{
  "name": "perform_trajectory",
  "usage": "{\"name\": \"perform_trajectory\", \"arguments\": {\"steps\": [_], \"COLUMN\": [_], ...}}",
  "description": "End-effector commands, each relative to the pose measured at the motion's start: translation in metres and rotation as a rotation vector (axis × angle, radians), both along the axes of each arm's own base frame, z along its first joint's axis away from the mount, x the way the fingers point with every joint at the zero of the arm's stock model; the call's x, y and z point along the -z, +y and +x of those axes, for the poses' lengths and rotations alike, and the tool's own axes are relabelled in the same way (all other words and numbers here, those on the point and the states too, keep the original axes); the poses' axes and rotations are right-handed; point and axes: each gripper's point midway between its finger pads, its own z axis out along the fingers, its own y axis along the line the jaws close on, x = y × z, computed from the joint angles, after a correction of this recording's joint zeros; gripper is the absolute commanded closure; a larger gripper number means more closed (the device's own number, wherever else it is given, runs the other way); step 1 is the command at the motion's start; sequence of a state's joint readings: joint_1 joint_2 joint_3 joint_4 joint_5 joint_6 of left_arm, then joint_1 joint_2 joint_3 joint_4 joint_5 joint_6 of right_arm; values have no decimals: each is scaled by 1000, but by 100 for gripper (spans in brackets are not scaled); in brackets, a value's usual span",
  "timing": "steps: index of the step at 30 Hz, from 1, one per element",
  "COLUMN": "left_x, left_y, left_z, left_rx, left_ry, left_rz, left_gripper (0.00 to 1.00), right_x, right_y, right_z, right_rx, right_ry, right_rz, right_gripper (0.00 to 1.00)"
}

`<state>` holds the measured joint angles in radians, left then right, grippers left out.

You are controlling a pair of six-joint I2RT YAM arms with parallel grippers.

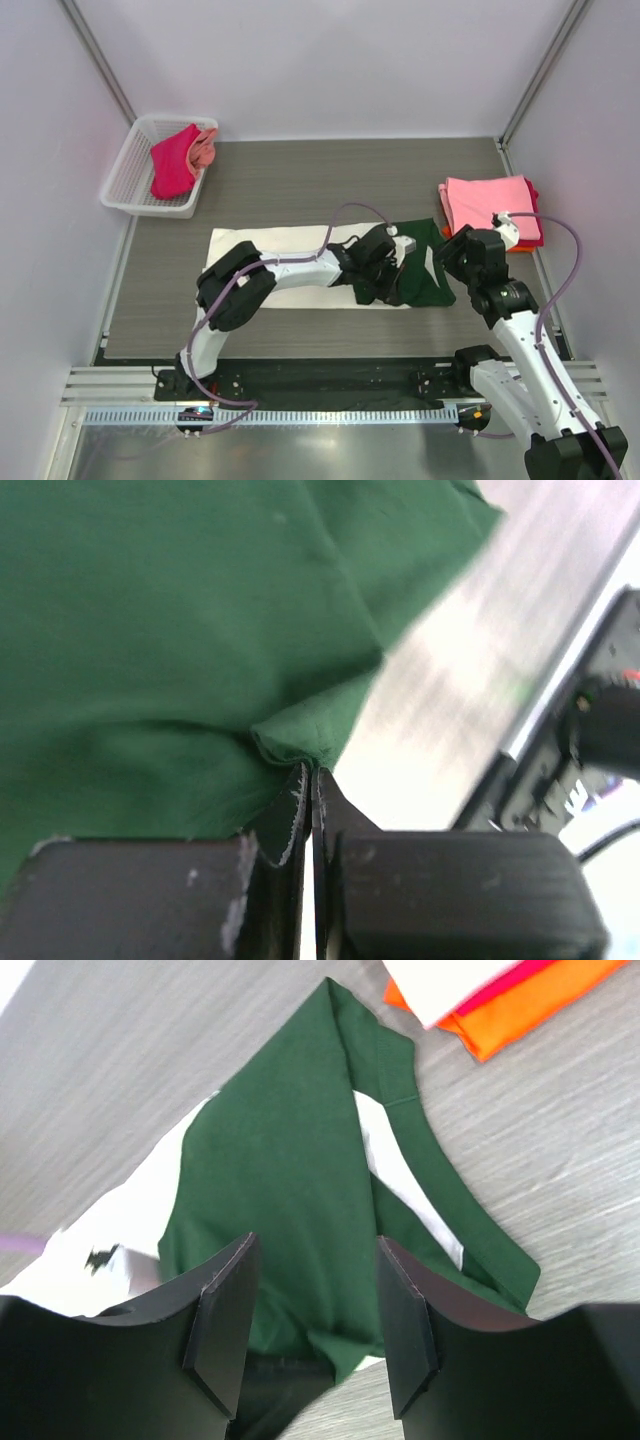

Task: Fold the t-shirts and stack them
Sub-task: Fold the tshirt

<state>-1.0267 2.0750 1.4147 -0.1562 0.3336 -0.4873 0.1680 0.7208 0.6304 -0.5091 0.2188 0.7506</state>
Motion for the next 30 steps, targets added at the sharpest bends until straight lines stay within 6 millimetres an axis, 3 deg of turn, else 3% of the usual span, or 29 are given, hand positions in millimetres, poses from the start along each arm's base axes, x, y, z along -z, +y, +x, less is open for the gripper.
{"name": "perform_trajectory", "arguments": {"steps": [1,6,7,9,10,12,13,14,15,17,20,24,28,30], "left_x": [-41,-49,-54,-56,-65,-71,-88,-89,-87,-90,-77,-50,-32,-24], "left_y": [-9,-12,-13,-11,-14,-11,-9,-5,4,18,47,77,82,84], "left_z": [-22,-50,-56,-62,-67,-72,-71,-68,-57,-42,-13,3,1,2], "left_rx": [80,135,138,128,142,150,138,112,56,-52,-225,-384,-412,-427], "left_ry": [-22,-15,-5,16,33,46,26,19,11,52,88,67,110,117], "left_rz": [-114,-165,-181,-185,-220,-246,-278,-278,-261,-234,-167,-37,41,67], "left_gripper": [98,77,60,37,34,31,31,28,26,26,26,26,27,28], "right_x": [-7,7,11,16,19,26,31,34,35,45,56,71,89,95], "right_y": [-6,-3,-2,3,3,11,17,23,39,52,73,74,63,59], "right_z": [8,11,11,11,11,10,8,8,4,-1,-14,-29,-44,-51], "right_rx": [35,17,11,-15,-20,-65,-94,-126,-207,-284,-392,-393,-341,-321], "right_ry": [-11,34,47,60,70,88,100,106,115,146,182,217,276,307], "right_rz": [-13,-10,-9,-2,-2,17,30,46,100,134,208,234,205,194], "right_gripper": [45,45,45,45,45,45,45,46,48,51,56,58,58,53]}}
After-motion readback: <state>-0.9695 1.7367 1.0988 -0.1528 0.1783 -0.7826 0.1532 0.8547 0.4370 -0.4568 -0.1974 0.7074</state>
